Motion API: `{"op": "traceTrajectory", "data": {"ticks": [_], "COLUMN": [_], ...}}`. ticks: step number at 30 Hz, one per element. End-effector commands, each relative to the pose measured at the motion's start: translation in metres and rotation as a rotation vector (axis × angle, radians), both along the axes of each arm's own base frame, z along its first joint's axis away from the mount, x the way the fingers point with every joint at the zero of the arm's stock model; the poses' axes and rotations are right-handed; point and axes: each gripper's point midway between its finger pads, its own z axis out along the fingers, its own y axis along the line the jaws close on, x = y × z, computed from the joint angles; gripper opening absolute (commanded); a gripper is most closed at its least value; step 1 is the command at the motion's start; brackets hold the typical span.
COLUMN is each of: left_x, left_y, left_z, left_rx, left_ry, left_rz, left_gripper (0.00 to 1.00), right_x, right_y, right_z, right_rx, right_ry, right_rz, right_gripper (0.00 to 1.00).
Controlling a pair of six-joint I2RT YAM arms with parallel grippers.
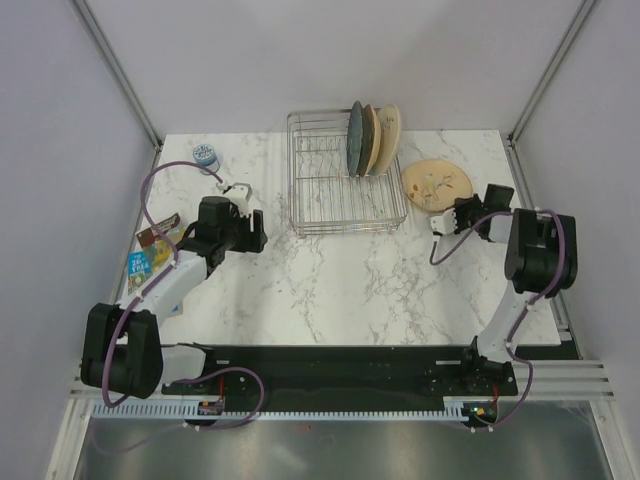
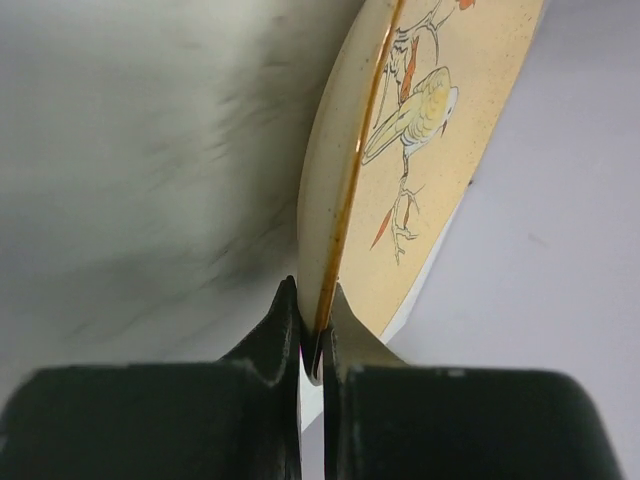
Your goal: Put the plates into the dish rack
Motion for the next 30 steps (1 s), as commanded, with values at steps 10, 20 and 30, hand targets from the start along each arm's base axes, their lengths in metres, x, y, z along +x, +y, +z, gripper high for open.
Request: {"op": "traceTrajectory", "data": {"ticks": [10, 20, 30], "left_x": [-0.014, -0.038, -0.121], "left_y": [-0.020, -0.031, -0.091], "left_z": [0.055, 0.049, -0.010], "left_rx": [-0.251, -0.334, -0.727], "left_ry": [-0.068, 0.059, 0.600], "left_rz": [0.059, 0.058, -0.014], "left_gripper": [0.81, 0.79, 0.73], "right_x": [-0.270, -0.339, -0.381], "right_y": [0.043, 0.154, 0.206], "right_z": [0.031, 0.027, -0.033], "right_rx": [-0.099, -0.038, -0.109], "right_ry": [0.326, 0.130, 0.012], "right_rz": [0.301, 0.718, 1.065], "right_gripper": [0.00, 0.00, 0.00]}}
